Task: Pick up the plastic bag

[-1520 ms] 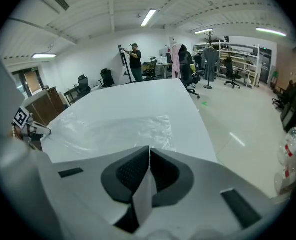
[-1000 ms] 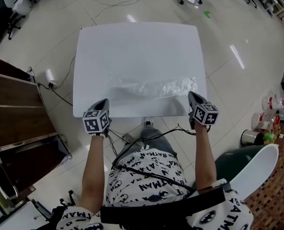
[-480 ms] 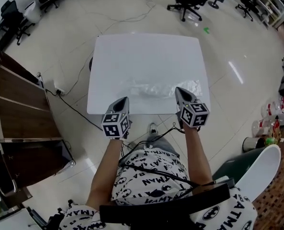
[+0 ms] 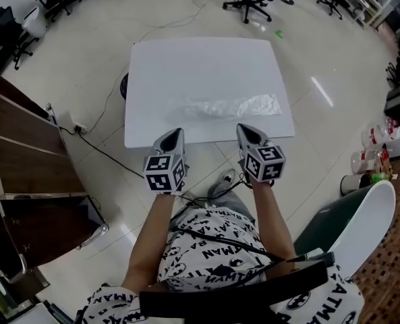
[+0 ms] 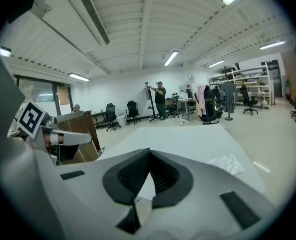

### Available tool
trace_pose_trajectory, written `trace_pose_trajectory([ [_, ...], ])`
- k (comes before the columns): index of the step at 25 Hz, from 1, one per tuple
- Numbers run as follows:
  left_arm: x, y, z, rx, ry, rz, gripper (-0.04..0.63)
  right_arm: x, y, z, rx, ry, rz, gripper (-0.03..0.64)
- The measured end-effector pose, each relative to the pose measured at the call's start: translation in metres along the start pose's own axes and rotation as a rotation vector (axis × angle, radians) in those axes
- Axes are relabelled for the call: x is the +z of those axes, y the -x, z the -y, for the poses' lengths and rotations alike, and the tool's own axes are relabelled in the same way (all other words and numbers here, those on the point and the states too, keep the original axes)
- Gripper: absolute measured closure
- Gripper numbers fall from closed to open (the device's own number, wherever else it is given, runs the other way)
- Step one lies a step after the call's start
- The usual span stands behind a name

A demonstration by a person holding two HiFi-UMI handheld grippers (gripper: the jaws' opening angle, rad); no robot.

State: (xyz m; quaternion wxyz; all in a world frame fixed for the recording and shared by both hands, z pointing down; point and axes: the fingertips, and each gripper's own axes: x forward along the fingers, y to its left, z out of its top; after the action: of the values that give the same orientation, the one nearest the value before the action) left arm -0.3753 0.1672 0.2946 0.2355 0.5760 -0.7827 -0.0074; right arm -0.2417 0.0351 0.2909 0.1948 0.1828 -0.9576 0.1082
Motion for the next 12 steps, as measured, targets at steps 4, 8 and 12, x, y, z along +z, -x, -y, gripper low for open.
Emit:
trace_pose_trajectory([
  [4, 0.002, 0.006, 0.008, -0.014, -0.003, -0.003, 0.592, 0.0, 0.008, -0.002, -0.015, 0.01, -0.005, 0.617],
  [8, 0.003, 0.005, 0.016, -0.028, -0.014, 0.003, 0.592, 0.003, 0.011, -0.001, -0.023, 0.021, 0.009, 0.617],
  [12, 0.008, 0.002, 0.024, -0.037, -0.024, 0.0, 0.592, 0.009, 0.012, 0.003, -0.024, 0.028, 0.011, 0.617],
])
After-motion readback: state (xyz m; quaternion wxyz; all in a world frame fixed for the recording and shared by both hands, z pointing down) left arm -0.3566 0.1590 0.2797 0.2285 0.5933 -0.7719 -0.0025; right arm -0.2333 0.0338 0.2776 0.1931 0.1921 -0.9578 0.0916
